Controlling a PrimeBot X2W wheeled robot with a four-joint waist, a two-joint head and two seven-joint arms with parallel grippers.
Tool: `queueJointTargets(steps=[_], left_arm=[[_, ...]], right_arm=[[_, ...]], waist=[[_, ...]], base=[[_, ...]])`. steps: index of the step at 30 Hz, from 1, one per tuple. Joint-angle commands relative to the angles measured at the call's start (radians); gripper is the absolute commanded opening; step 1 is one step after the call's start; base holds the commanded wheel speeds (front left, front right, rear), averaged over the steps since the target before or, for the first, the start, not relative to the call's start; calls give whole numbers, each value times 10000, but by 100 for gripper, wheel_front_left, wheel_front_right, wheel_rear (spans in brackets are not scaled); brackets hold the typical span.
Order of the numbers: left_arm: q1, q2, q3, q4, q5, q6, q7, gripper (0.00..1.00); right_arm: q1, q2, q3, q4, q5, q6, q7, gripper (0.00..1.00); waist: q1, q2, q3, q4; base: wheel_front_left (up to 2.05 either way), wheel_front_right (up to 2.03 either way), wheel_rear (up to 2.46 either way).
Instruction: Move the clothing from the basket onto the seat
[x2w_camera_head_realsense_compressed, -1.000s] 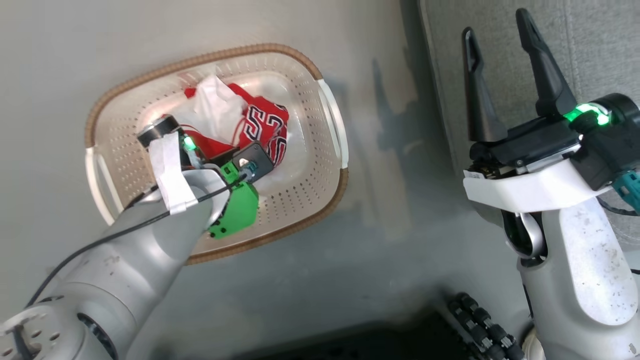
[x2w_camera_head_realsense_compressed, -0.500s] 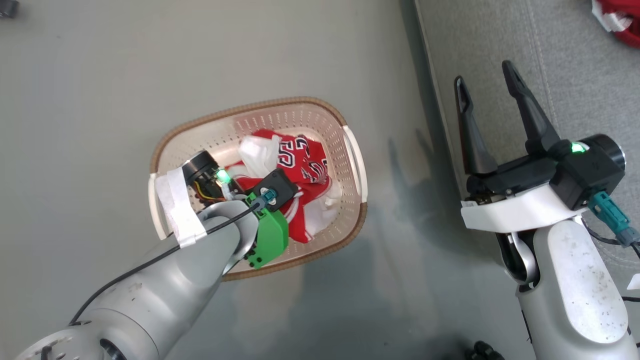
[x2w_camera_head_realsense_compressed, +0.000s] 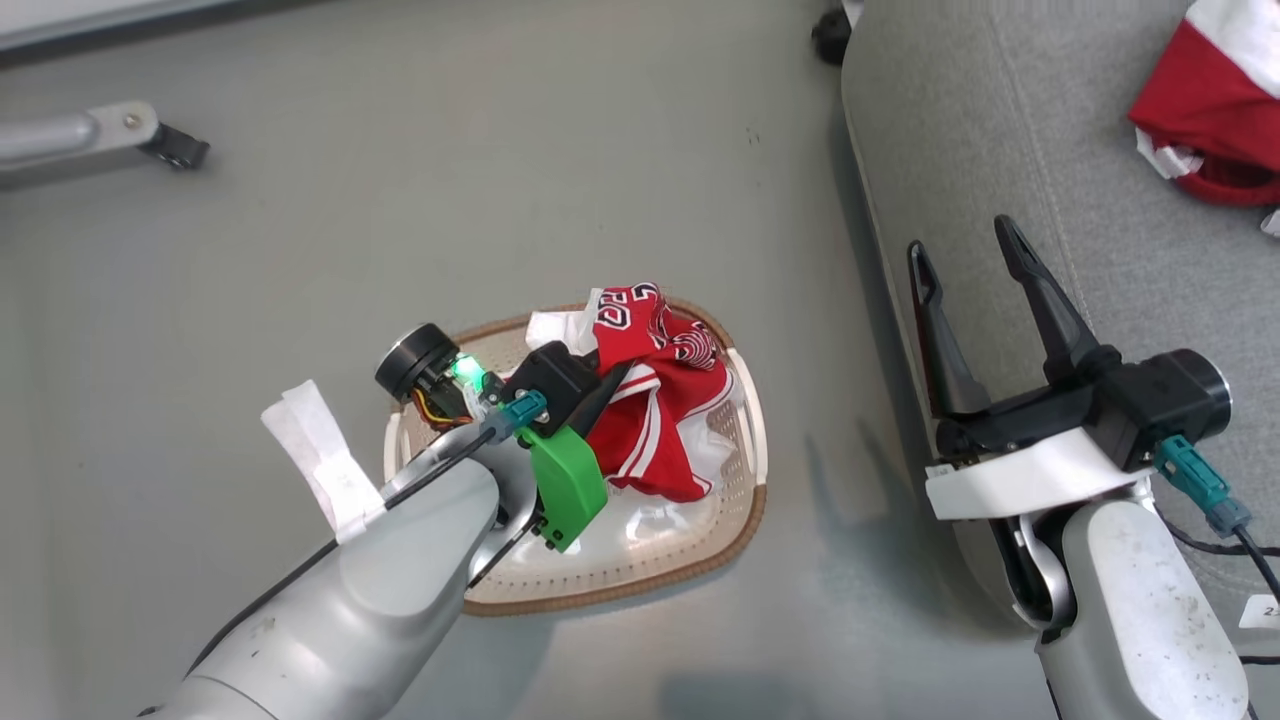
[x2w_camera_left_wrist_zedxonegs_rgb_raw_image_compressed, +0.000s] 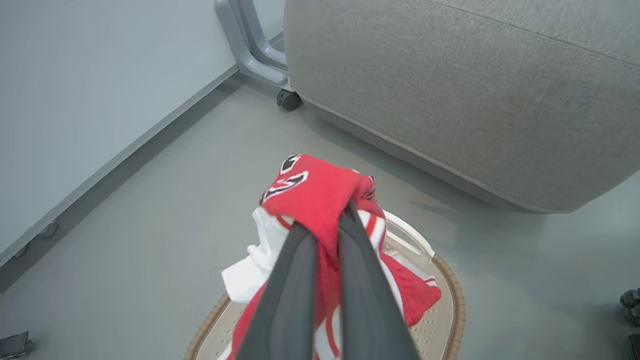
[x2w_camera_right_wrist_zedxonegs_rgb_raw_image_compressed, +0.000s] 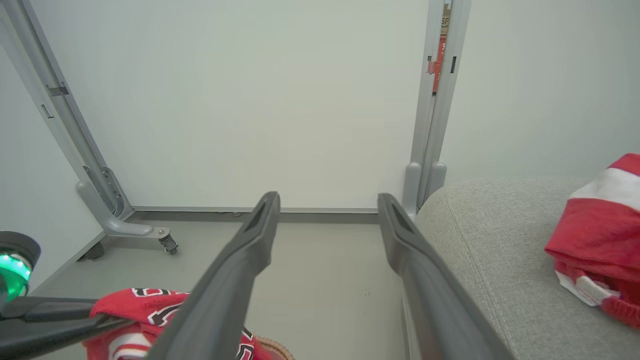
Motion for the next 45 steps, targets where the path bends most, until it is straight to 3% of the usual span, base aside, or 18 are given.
queueJointTargets(steps=[1, 23, 45], left_arm=[[168, 46, 217, -190, 165, 30, -37, 0], [979, -303, 3502, -3387, 1318, 172, -37, 0], [713, -469, 3925, -4205, 1664, 45, -38, 0]], right_arm=[[169, -33, -26, 38, 36, -7, -23, 100], [985, -33, -32, 277, 470, -7, -23, 100], [1422, -33, -104, 292, 650, -7, -23, 100]], waist=[[0, 0, -630, 292], [0, 0, -2206, 222], [0, 0, -2802, 91]], base=[[0, 0, 0], [0, 0, 0], [0, 0, 0]])
